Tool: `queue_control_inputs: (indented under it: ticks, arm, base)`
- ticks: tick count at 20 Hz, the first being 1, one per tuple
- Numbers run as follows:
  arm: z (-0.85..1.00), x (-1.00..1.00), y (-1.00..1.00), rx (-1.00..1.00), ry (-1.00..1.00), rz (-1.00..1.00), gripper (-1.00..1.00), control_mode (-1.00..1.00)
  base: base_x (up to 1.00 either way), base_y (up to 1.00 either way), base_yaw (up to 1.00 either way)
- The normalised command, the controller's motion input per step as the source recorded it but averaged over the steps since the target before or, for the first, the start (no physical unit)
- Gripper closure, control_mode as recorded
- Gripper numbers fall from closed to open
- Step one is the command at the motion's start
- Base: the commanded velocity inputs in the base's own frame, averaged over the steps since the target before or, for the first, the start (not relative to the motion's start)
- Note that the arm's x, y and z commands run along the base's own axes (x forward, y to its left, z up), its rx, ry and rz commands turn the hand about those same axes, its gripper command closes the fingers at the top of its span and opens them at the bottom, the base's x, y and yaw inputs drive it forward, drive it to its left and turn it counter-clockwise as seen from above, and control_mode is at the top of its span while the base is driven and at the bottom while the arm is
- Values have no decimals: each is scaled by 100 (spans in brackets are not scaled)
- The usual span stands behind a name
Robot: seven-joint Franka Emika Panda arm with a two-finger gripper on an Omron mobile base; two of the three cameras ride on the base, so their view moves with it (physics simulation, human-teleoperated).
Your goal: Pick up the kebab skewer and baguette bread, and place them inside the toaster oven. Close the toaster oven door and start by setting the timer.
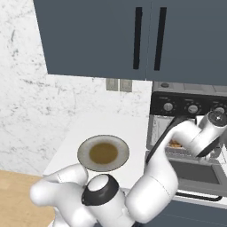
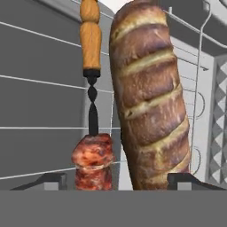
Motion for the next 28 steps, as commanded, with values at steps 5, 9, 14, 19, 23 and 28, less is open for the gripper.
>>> queue_control_inputs:
  ticks: [5, 9, 14, 19, 23, 28]
  arm:
    - [23, -39, -2, 5, -24, 0, -100, -100]
    - [27, -39, 0, -4, -11, 2, -100, -100]
    - [16, -50, 1, -1, 8, 0, -100, -100]
    - [1, -41, 13, -7, 5, 6, -100, -100]
    - [0, -26, 22, -21, 12, 27, -100, -100]
    - [-7, -15, 28, -25, 6, 48, -100, -100]
  base:
    - [0, 0, 0]
    - [0, 0, 0]
    - [0, 0, 0]
    - [0, 0, 0]
    - [0, 0, 0]
    - [0, 0, 0]
